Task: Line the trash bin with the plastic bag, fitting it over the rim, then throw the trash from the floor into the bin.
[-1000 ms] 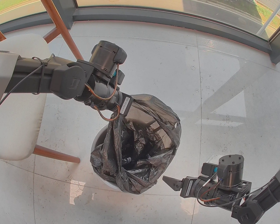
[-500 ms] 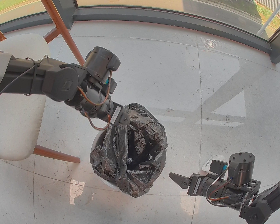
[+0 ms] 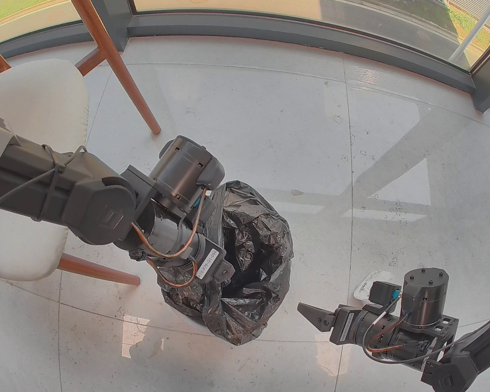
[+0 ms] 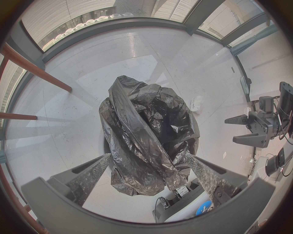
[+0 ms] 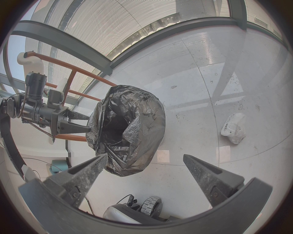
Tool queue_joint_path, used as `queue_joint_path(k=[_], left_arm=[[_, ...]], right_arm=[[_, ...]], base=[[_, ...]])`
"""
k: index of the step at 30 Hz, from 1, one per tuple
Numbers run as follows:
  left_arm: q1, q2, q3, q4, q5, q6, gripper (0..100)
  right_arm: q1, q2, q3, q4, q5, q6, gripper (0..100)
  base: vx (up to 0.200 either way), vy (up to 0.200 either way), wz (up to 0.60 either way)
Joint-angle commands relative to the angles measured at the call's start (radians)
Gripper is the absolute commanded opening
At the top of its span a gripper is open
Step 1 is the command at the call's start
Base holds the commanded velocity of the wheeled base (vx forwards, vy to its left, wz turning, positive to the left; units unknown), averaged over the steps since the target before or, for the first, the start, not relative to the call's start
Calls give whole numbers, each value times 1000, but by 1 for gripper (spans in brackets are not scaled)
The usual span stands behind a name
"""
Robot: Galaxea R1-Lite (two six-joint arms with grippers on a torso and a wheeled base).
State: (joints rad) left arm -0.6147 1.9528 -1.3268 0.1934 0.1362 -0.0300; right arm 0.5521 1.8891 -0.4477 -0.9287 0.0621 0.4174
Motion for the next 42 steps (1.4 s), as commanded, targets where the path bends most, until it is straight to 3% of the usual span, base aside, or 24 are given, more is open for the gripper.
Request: queue_joint_path(k=[1,4,9,18,25,30,36,37,42], left_arm=[[-5,-3,21,-6,2,-2,100],[-7,3,34,-12,3,-2,100],[0,90,67,-144,6,-1,100],[1,87,1,-147,11,5,100],[9,-66,14,-104,37,-4,100],[-19,-170,144,-58,34,-27,100],[16,-242,278,-88,22,-21,100],[18,-244,279,-88,22,-21,0],[23,-229,330,-118,-6,-16,0]], right_arm=[[3,-1,3,1,1,0,100],[3,1,3,-1,1,0,100],[8,2,3,-1,1,-2,100],[6,-1,12,1,-12,1,100],[8,1,12,-1,-10,1,100],[9,2,10,1,-10,1,100],[17,-1,17,1,-10,1,100],[17,-1,17,1,-10,1,100],[19,4,26,-1,-10,1,100]], base=[[0,0,0],[0,0,0],[0,0,0],[0,0,0],[0,0,0],[0,0,0],[0,0,0],[0,0,0],[0,0,0]])
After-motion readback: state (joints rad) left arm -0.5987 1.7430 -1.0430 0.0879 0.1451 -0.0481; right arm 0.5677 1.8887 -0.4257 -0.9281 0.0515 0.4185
